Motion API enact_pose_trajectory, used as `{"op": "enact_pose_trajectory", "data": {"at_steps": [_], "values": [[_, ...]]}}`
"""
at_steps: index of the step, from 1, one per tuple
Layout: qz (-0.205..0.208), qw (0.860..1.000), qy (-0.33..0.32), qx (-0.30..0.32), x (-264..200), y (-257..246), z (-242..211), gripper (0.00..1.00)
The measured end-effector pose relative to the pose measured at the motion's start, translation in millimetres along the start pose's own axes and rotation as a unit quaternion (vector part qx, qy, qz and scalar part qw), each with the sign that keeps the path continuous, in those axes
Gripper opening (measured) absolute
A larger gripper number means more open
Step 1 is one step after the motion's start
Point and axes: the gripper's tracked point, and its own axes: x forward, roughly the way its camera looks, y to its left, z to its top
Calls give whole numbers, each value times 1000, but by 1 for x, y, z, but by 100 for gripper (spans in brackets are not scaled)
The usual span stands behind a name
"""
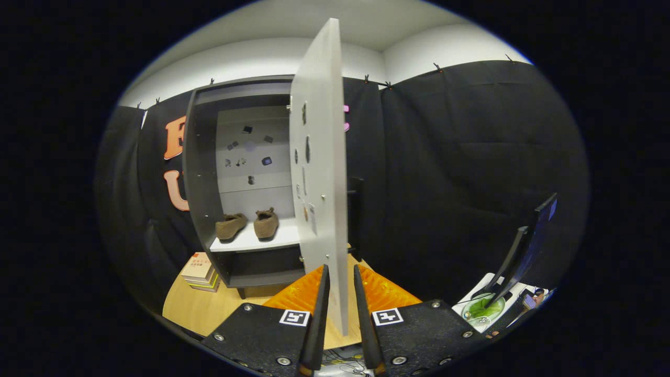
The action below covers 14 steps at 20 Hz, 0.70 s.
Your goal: Open the shoe cabinet door, grab the shoes and put them into the shoe cabinet, then close the shoe cabinet door.
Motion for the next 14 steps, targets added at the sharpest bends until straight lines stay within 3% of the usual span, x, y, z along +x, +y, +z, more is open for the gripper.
{"op": "enact_pose_trajectory", "data": {"at_steps": [4,8,14], "values": [[13,1000,23,3,22,-15,-15,32],[52,998,24,1,48,-10,-11,39],[78,997,19,-18,71,-11,-5,44]]}}
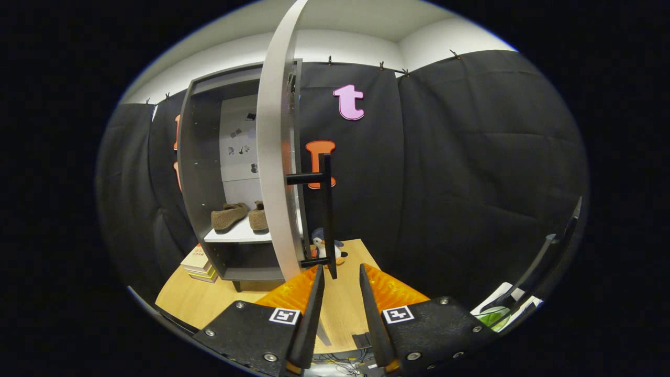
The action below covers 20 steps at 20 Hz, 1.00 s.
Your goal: Open the shoe cabinet door, grab the shoes and put them into the shoe cabinet, then close the shoe cabinet door.
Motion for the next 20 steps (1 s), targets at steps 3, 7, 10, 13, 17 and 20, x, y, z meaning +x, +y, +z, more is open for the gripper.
{"op": "enact_pose_trajectory", "data": {"at_steps": [3,7,10,13,17,20], "values": [[19,1000,-4,-11,4,5,0,44],[40,999,-15,-10,2,12,1,44],[59,998,-17,4,0,22,-1,44],[78,997,-19,5,-2,31,-3,44],[105,994,-18,5,-3,40,-3,44],[114,993,-21,5,-7,40,-1,44]]}}
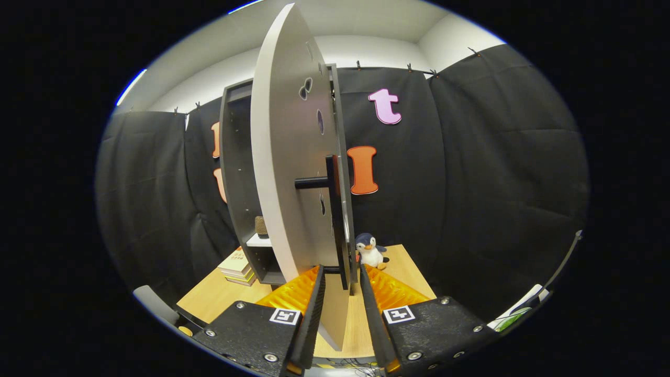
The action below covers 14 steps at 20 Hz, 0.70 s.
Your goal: Open the shoe cabinet door, grab the shoes and put them into the shoe cabinet, then close the shoe cabinet door.
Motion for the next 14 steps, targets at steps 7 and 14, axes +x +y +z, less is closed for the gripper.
{"op": "enact_pose_trajectory", "data": {"at_steps": [7,14], "values": [[31,1000,3,0,-5,4,1,44],[60,998,6,0,-5,15,2,45]]}}
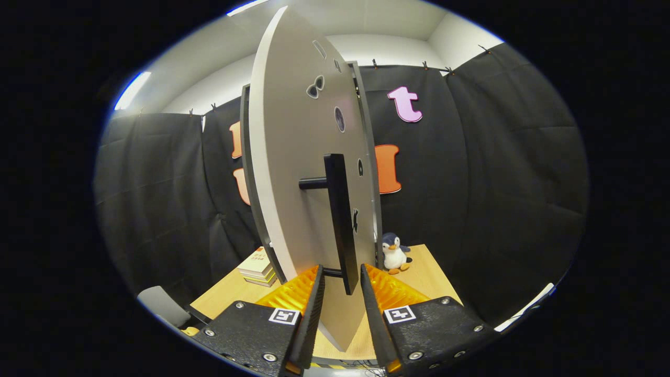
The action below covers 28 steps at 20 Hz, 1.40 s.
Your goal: Open the shoe cabinet door, grab the shoes and put them into the shoe cabinet, then close the shoe cabinet door.
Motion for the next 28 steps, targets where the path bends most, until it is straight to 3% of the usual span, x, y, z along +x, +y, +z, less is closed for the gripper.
{"op": "enact_pose_trajectory", "data": {"at_steps": [13,21,28], "values": [[72,997,-1,7,-1,15,0,47],[133,991,6,22,3,25,-4,55],[159,987,11,1,5,24,-6,62]]}}
